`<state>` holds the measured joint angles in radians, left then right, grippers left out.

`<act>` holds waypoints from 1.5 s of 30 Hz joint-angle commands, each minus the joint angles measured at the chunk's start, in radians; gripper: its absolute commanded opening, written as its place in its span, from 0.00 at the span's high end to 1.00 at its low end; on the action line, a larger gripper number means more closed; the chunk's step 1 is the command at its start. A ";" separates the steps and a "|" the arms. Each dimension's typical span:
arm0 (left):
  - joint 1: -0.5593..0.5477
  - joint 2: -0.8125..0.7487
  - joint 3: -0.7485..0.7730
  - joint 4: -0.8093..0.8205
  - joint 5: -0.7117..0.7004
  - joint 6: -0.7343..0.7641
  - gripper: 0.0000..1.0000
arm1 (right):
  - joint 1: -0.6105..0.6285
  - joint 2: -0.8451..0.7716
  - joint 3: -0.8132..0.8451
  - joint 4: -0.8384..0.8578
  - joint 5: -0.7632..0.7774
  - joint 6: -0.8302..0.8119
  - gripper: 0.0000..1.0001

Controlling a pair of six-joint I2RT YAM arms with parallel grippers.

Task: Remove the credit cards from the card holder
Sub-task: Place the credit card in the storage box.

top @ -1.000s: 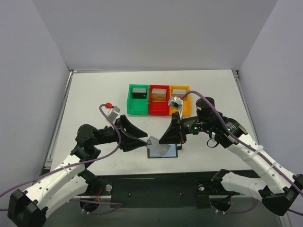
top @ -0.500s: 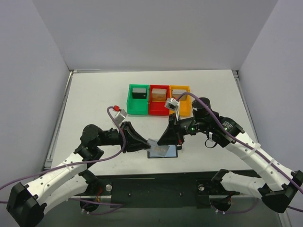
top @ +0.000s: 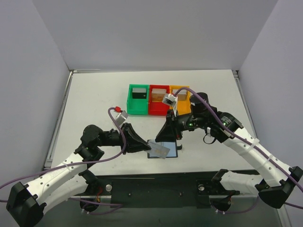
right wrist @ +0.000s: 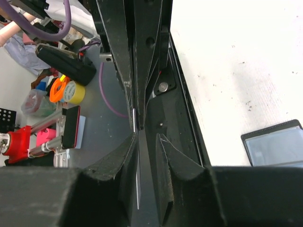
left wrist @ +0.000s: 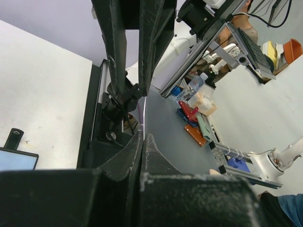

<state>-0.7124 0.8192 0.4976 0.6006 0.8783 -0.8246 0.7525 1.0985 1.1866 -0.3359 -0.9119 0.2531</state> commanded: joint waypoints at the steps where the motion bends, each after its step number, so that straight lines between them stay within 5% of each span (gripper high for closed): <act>1: -0.009 -0.006 0.015 0.044 0.034 0.007 1.00 | -0.004 0.031 0.090 -0.034 -0.021 -0.035 0.82; 17: -0.010 0.020 0.039 0.030 0.024 0.022 1.00 | 0.047 0.084 0.153 -0.169 -0.025 -0.115 0.69; 33: -0.009 0.018 0.052 0.028 0.014 0.022 1.00 | 0.071 0.120 0.168 -0.193 0.004 -0.127 0.82; 45: -0.010 0.018 0.050 0.030 0.007 0.025 1.00 | 0.080 0.112 0.154 -0.224 0.013 -0.138 0.79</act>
<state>-0.7185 0.8459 0.4984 0.5987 0.8932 -0.8211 0.8246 1.2198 1.3159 -0.5442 -0.8955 0.1291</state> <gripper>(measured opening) 0.028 0.221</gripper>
